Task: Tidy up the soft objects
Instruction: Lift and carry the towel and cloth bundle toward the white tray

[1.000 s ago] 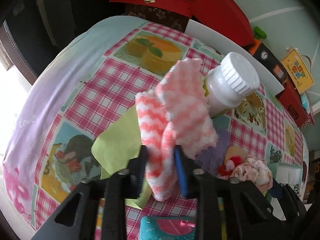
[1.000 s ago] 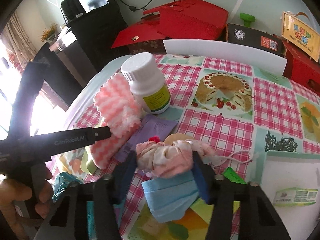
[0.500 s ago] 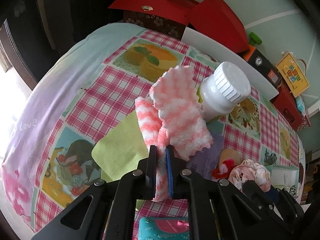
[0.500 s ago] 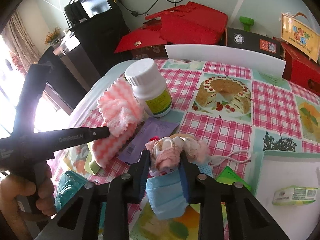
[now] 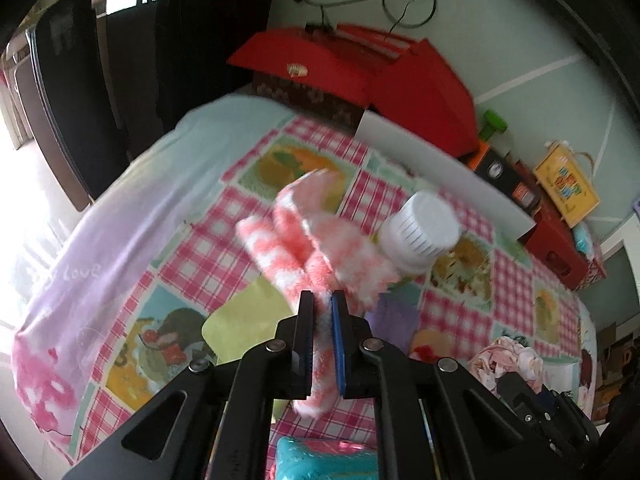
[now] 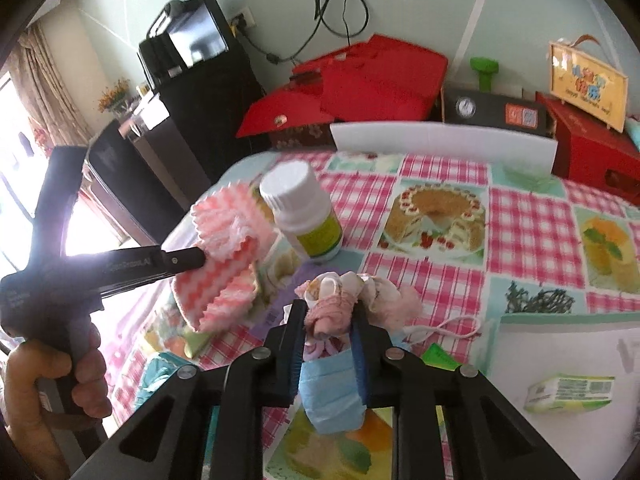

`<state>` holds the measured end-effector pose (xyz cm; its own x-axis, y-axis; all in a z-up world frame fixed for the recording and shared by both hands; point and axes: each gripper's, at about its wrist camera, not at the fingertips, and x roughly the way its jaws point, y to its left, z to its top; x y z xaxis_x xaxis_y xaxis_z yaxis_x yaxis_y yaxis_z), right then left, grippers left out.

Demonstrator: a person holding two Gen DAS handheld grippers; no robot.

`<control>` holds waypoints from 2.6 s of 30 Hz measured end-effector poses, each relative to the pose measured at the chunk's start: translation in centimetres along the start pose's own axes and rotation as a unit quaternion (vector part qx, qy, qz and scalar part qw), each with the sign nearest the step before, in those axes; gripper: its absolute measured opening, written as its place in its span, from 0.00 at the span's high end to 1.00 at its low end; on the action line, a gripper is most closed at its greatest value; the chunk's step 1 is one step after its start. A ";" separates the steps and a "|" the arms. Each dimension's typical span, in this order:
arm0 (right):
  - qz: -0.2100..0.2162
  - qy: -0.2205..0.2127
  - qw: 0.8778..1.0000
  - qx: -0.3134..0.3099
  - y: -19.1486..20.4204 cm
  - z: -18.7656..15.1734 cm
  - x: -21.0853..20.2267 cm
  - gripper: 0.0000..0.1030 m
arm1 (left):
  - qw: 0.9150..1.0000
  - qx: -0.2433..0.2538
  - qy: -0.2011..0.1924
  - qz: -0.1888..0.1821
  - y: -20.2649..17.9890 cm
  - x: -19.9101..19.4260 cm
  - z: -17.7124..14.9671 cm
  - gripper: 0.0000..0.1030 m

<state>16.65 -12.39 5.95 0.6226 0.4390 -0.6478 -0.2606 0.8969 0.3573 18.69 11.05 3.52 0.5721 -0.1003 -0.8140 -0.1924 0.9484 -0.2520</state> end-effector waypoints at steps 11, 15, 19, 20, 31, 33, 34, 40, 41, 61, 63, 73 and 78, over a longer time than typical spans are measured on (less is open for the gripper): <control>-0.020 -0.077 0.997 0.006 -1.0 1.3 -6.6 0.78 | 0.995 0.035 -0.084 -0.038 -3.1 -6.6 0.6 0.92; -0.038 -0.091 0.995 0.013 -2.0 1.0 -8.5 0.78 | 0.992 0.058 -0.100 -0.048 -4.9 -8.2 0.4 0.92; -0.060 -0.110 0.992 0.025 -3.5 0.6 -10.8 0.78 | 0.988 0.081 -0.111 -0.063 -6.9 -9.3 0.0 0.92; -0.065 -0.114 0.991 0.029 -3.9 0.5 -11.3 0.78 | 0.987 0.087 -0.114 -0.066 -7.4 -9.6 -0.2 0.92; -0.129 -0.163 0.974 0.091 -9.8 -1.0 -17.5 0.78 | 0.975 0.158 -0.121 -0.096 -13.5 -10.8 -1.9 0.92; -0.140 -0.170 0.970 0.100 -10.8 -1.3 -18.5 0.78 | 0.972 0.174 -0.120 -0.103 -14.8 -10.9 -2.4 0.92; -0.148 -0.175 0.968 0.107 -11.5 -1.6 -19.2 0.78 | 0.970 0.183 -0.118 -0.106 -15.5 -10.9 -2.7 0.92; -0.178 -0.190 0.955 0.139 -14.3 -2.9 -22.0 0.78 | 0.958 0.238 -0.104 -0.123 -19.6 -10.6 -4.9 0.92; -0.182 -0.192 0.954 0.144 -14.7 -3.1 -22.4 0.78 | 0.955 0.247 -0.103 -0.127 -20.4 -10.7 -5.4 0.92; -0.221 -0.193 0.936 0.197 -19.3 -6.0 -24.8 0.78 | 0.905 0.389 -0.027 -0.169 -29.9 -8.6 -14.3 0.92; -0.217 -0.185 0.937 0.204 -19.6 -6.2 -24.3 0.78 | 0.903 0.395 -0.018 -0.170 -30.2 -8.2 -14.9 0.92; -0.202 -0.142 0.949 0.197 -19.8 -6.1 -21.3 0.77 | 0.908 0.394 0.037 -0.140 -30.6 -4.0 -16.2 0.92; -0.194 -0.118 0.955 0.190 -19.5 -5.9 -19.4 0.77 | 0.919 0.371 0.065 -0.117 -29.8 -1.3 -15.9 0.91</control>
<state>5.27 -38.09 7.58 0.7783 0.0139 -0.6277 0.2820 0.8855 0.3692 11.01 -21.87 3.82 0.4199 -0.3173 -0.8503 0.5485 0.8352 -0.0408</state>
